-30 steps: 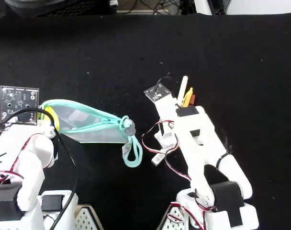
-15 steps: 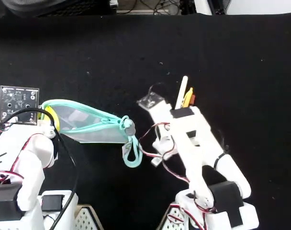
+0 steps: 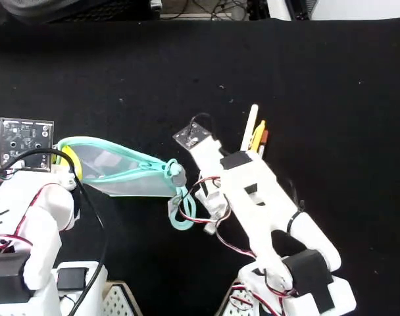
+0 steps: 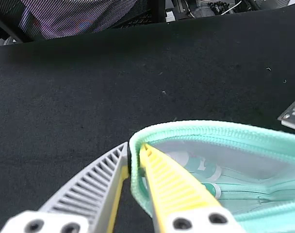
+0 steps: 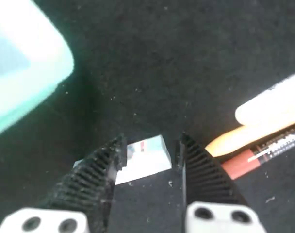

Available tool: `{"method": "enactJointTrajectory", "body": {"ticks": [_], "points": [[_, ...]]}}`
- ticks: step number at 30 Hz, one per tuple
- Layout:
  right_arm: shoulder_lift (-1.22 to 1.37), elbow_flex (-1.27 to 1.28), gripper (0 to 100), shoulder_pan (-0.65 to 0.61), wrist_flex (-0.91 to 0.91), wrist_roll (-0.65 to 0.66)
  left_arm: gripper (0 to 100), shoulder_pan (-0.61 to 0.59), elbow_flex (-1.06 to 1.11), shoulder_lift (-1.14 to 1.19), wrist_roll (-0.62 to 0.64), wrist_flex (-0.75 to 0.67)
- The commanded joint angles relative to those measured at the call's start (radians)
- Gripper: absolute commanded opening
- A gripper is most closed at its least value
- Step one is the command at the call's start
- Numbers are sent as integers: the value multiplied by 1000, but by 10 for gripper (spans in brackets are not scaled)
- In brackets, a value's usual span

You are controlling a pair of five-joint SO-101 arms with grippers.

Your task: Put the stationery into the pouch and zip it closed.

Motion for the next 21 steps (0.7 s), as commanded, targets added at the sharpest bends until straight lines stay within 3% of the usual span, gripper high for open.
{"method": "enactJointTrajectory", "body": {"ticks": [1, 6, 21], "points": [[-12, -102, 166, -6, 120, -75, 44, -13, 147, 21, -2, 9], [-10, -177, 166, -8, 288, -170, 44, -13, 145, 21, -2, 9], [255, -255, 166, -14, 287, -172, 44, -15, 148, 21, -2, 9]]}}
